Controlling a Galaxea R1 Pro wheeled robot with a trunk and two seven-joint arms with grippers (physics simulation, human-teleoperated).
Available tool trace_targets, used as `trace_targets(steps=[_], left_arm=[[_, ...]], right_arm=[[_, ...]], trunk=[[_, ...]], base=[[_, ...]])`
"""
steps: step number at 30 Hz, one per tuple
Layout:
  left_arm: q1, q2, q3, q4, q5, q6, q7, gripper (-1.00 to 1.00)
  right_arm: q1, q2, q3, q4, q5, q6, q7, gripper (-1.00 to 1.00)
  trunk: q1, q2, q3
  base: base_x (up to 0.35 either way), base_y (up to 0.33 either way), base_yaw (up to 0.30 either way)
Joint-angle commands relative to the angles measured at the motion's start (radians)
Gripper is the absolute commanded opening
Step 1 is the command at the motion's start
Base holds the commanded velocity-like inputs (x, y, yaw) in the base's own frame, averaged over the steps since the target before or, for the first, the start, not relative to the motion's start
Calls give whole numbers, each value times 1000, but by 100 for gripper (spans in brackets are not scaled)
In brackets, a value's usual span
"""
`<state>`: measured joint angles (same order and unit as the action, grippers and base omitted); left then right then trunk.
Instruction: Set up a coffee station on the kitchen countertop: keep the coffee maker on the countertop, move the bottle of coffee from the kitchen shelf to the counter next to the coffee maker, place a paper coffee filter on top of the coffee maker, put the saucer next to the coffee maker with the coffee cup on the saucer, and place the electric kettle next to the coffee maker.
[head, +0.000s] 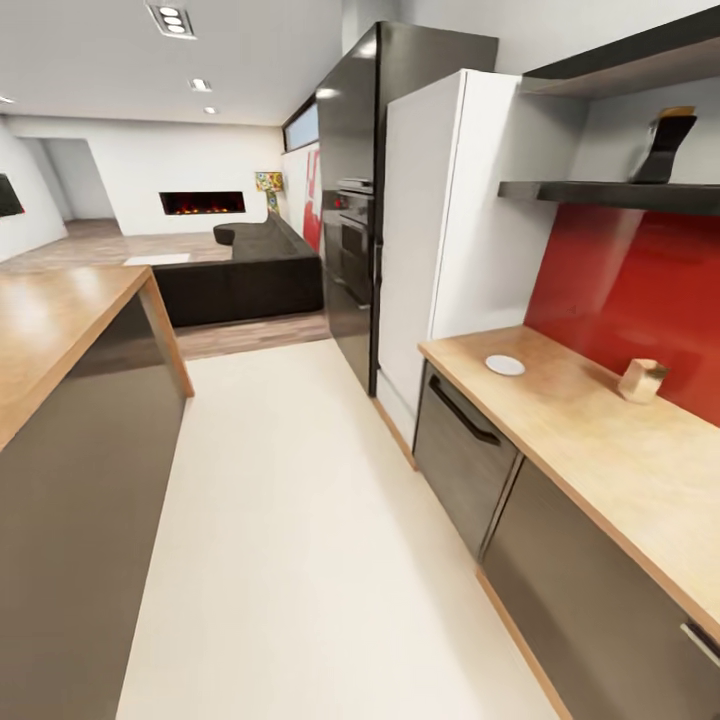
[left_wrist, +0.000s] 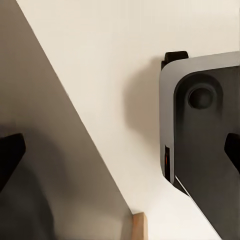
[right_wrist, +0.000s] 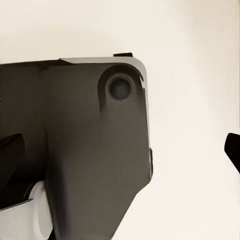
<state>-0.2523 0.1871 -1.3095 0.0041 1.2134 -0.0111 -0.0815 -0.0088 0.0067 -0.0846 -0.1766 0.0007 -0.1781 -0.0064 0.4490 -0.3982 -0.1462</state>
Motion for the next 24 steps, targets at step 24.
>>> trace_targets(steps=[24], left_arm=[[-1, -2, -10, 0, 9, -2, -3, 100]], right_arm=[[0, 1, -9, -2, -1, -4, 2, 100]], trunk=[[1, -2, 2]], base=[[295, 190, 79]])
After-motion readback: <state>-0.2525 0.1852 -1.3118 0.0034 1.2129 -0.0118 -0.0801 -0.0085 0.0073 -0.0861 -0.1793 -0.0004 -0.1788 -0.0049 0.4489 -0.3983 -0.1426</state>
